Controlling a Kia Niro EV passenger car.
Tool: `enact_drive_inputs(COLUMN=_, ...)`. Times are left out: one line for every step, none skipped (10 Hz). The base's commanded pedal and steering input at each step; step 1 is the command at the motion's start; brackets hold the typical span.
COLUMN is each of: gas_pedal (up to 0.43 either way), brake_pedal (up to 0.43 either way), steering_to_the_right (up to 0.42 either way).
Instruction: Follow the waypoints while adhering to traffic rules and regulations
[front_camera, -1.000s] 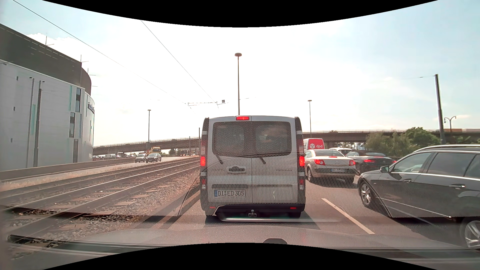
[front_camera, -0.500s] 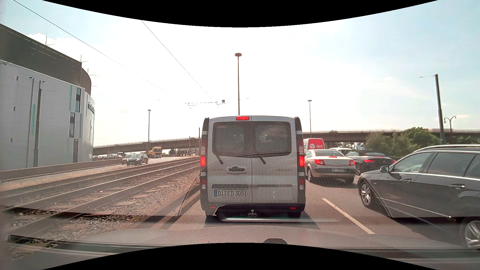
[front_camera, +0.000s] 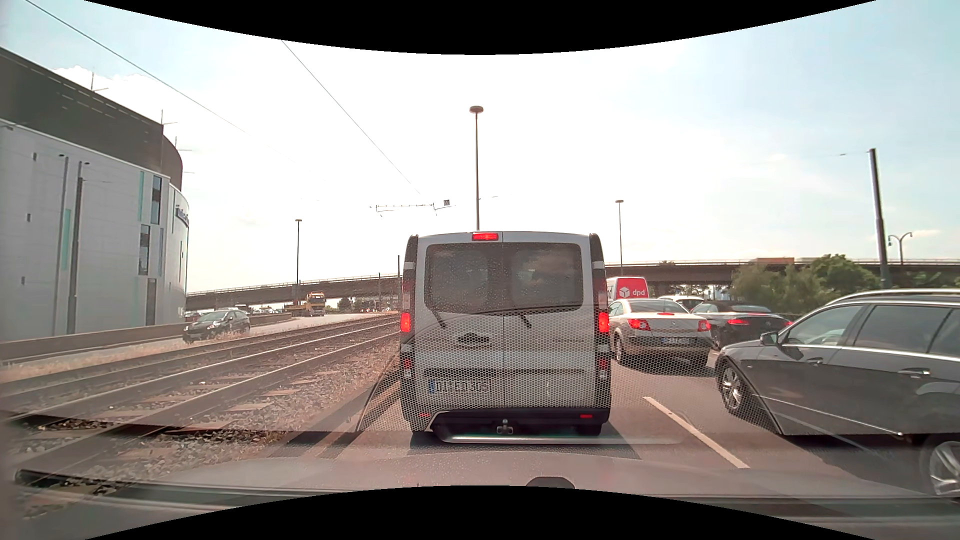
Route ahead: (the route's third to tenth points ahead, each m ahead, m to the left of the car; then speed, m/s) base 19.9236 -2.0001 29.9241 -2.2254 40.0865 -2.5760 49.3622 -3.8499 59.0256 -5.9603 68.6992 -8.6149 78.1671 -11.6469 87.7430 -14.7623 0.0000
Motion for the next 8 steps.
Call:
enact_drive_inputs(gas_pedal=0.0, brake_pedal=0.25, steering_to_the_right=-0.003)
enact_drive_inputs(gas_pedal=0.0, brake_pedal=0.25, steering_to_the_right=-0.003)
enact_drive_inputs(gas_pedal=0.0, brake_pedal=0.25, steering_to_the_right=-0.003)
enact_drive_inputs(gas_pedal=0.0, brake_pedal=0.25, steering_to_the_right=-0.003)
enact_drive_inputs(gas_pedal=0.0, brake_pedal=0.244, steering_to_the_right=-0.003)
enact_drive_inputs(gas_pedal=0.0, brake_pedal=0.25, steering_to_the_right=-0.003)
enact_drive_inputs(gas_pedal=0.0, brake_pedal=0.25, steering_to_the_right=-0.003)
enact_drive_inputs(gas_pedal=0.0, brake_pedal=0.25, steering_to_the_right=-0.003)
